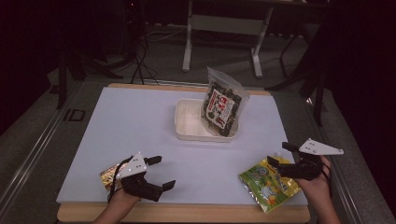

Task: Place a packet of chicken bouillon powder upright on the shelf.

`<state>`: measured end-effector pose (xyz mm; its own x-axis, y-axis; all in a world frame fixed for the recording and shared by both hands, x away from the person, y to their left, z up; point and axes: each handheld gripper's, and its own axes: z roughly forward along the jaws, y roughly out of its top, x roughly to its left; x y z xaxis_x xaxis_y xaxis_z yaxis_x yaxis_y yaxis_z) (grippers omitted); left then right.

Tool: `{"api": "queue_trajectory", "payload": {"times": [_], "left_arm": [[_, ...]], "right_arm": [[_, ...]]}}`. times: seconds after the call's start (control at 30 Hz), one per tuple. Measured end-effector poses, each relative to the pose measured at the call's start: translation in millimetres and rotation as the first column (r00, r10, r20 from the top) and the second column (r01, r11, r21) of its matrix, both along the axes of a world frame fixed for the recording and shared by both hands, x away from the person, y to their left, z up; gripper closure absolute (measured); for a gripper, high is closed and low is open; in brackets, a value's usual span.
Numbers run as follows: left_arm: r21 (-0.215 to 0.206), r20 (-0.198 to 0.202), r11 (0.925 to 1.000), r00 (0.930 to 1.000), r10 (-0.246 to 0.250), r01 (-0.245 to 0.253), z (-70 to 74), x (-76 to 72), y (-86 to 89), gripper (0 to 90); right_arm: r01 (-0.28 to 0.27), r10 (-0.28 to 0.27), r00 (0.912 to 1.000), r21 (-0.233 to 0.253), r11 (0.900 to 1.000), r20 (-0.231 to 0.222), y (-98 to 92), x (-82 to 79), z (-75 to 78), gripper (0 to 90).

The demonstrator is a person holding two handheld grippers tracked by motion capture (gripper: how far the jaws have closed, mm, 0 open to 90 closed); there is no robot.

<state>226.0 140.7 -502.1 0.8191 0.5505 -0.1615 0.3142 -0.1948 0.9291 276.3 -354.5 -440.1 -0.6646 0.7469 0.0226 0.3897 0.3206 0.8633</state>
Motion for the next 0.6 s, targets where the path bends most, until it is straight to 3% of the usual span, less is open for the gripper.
{"api": "queue_trajectory", "payload": {"times": [0.33,0.6], "left_arm": [[0.003,-0.009,1.0,0.9999,-0.007,0.007,-1.3,0.3,-1.6,3.5],[0.011,-0.012,0.9999,0.9999,-0.007,0.007,-2.6,1.2,-2.7,3.5]], "right_arm": [[0.059,-0.061,0.9966,-0.024,0.998,-0.055,-31.2,-16.4,-21.0,19.5],[0.142,-0.145,0.9848,-0.031,0.989,-0.097,-65.0,-27.4,-36.2,22.4]]}}
